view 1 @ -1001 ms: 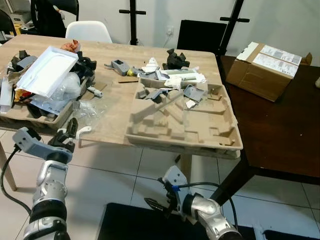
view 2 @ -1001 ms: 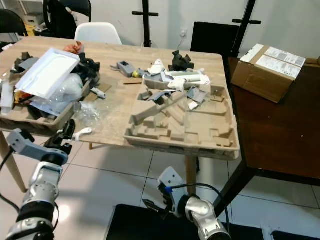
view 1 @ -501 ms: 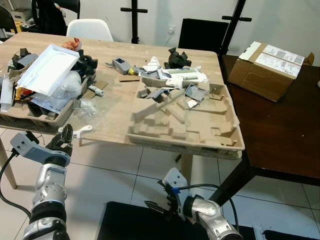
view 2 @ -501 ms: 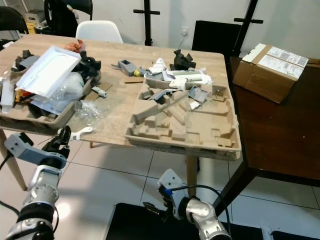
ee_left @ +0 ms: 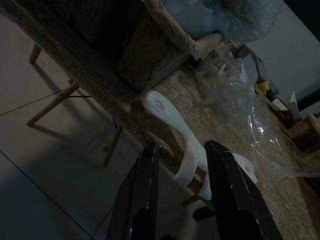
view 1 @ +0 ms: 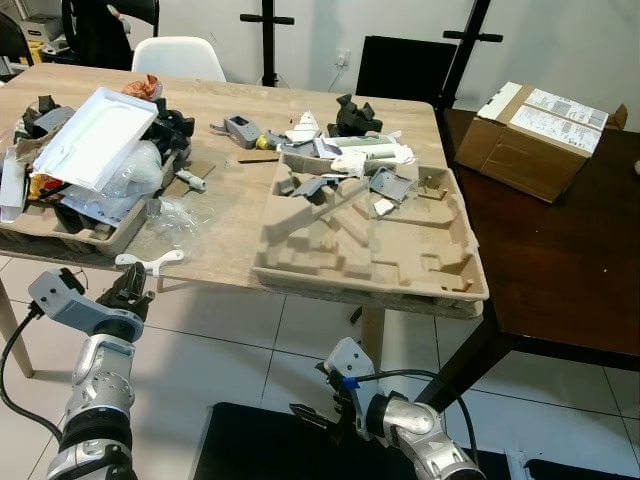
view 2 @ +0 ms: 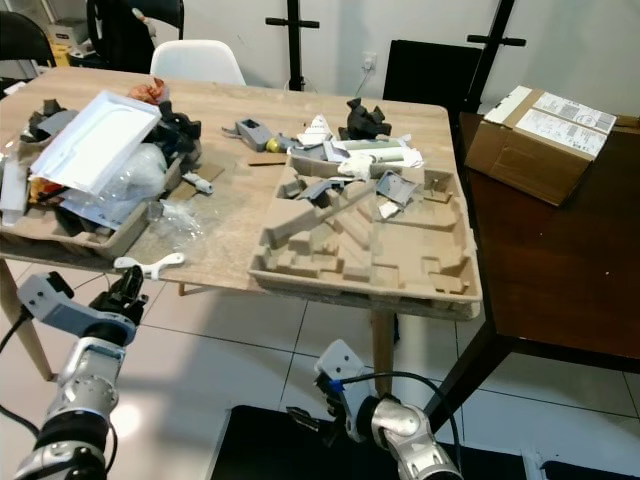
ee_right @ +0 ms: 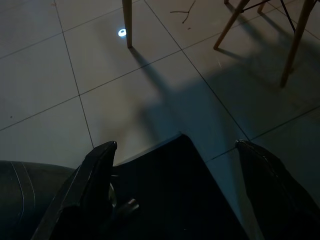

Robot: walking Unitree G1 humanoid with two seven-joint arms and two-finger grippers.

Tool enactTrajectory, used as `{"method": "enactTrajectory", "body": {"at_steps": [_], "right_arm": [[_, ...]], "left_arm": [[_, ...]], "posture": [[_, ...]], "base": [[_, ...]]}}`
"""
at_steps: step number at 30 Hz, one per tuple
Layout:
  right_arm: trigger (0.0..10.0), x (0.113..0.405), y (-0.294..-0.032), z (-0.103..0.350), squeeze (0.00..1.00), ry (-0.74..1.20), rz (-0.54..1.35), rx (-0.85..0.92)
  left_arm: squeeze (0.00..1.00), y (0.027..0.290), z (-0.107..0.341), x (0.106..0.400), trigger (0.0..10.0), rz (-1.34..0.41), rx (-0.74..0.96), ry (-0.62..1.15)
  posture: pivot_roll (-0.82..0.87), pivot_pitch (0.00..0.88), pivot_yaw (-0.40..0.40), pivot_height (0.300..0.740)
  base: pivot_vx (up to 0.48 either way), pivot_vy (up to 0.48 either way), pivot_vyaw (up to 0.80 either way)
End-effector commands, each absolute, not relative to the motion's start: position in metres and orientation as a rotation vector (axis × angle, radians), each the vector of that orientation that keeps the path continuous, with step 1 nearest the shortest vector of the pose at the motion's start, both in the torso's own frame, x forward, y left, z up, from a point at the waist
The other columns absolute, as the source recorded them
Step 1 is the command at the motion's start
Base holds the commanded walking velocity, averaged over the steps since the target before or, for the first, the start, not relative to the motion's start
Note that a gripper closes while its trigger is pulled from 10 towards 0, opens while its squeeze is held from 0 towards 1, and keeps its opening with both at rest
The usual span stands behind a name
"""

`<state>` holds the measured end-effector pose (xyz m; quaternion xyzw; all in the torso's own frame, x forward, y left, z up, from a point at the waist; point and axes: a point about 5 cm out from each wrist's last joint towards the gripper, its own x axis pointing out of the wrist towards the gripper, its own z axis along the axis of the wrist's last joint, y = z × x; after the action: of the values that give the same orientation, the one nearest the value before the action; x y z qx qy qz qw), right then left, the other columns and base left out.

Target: Picking trash to rubbish bin

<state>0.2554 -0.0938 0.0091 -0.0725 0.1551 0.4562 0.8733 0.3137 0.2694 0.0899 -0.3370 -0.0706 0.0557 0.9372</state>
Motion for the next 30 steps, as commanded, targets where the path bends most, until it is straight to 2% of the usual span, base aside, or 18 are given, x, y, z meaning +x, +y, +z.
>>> {"method": "enactTrajectory", "body": {"at_steps": [1, 2, 4, 5, 23, 24, 25, 26, 27, 30], "right_arm": [[10.0, 0.2516, -0.0932, 0.0062, 0.0, 0.339, 0.961, -0.154], [10.0, 0.2516, -0.0932, 0.0062, 0.0, 0.339, 0.961, -0.156], [10.0, 0.2518, -0.0931, 0.0062, 0.0, 0.339, 0.961, -0.158], [10.0, 0.252, -0.0929, 0.0062, 0.0, 0.339, 0.961, -0.159], [10.0, 0.2503, -0.0917, 0.0053, 0.0, 0.337, 0.963, -0.162], [10.0, 0.2504, -0.0916, 0.0053, 0.0, 0.336, 0.962, -0.162], [10.0, 0.2504, -0.0917, 0.0053, 0.0, 0.336, 0.962, -0.162], [10.0, 0.2504, -0.0917, 0.0053, 0.0, 0.336, 0.962, -0.162], [10.0, 0.2505, -0.0916, 0.0054, 0.0, 0.336, 0.962, -0.162], [10.0, 0.2503, -0.0914, 0.0053, 0.0, 0.335, 0.965, -0.164]], "left_arm": [[0.0, 0.269, 0.0802, 0.3095, 6.4, 0.132, -0.695, -0.104], [0.0, 0.269, 0.0801, 0.3093, 5.0, 0.131, -0.695, -0.103], [0.0, 0.2691, 0.0798, 0.3088, 3.9, 0.128, -0.696, -0.102], [0.0, 0.269, 0.0796, 0.3085, 0.2, 0.126, -0.696, -0.102], [0.0, 0.2688, 0.0795, 0.3034, 0.0, 0.122, -0.7, -0.132], [0.0, 0.2695, 0.08, 0.3028, 0.5, 0.127, -0.696, -0.139], [0.41, 0.2705, 0.0804, 0.3019, 5.6, 0.136, -0.691, -0.148], [0.41, 0.2705, 0.0804, 0.3019, 5.6, 0.136, -0.691, -0.148], [1.0, 0.2713, 0.0808, 0.3013, 10.0, 0.139, -0.686, -0.153], [1.0, 0.2714, 0.0817, 0.3011, 10.0, 0.13, -0.682, -0.161]], "posture": [[0.01, 0.121, -0.007, 0.74], [0.01, 0.121, -0.007, 0.74], [0.01, 0.117, -0.006, 0.74], [0.02, 0.111, -0.005, 0.74], [0.02, 0.099, 0.001, 0.74], [0.02, 0.099, 0.001, 0.74], [0.02, 0.099, 0.0, 0.74], [0.02, 0.099, 0.0, 0.74], [0.02, 0.098, -0.001, 0.74], [0.02, 0.099, -0.002, 0.74]], "base": [[0.0, 0.0, 0.0], [0.0, 0.0, 0.0], [0.0, 0.0, 0.0], [0.0, 0.0, 0.0], [0.0, 0.0, 0.0], [0.0, 0.0, 0.0], [0.0, 0.0, 0.0], [0.0, 0.0, 0.0], [0.0, 0.0, 0.0], [0.0, 0.0, 0.0]]}}
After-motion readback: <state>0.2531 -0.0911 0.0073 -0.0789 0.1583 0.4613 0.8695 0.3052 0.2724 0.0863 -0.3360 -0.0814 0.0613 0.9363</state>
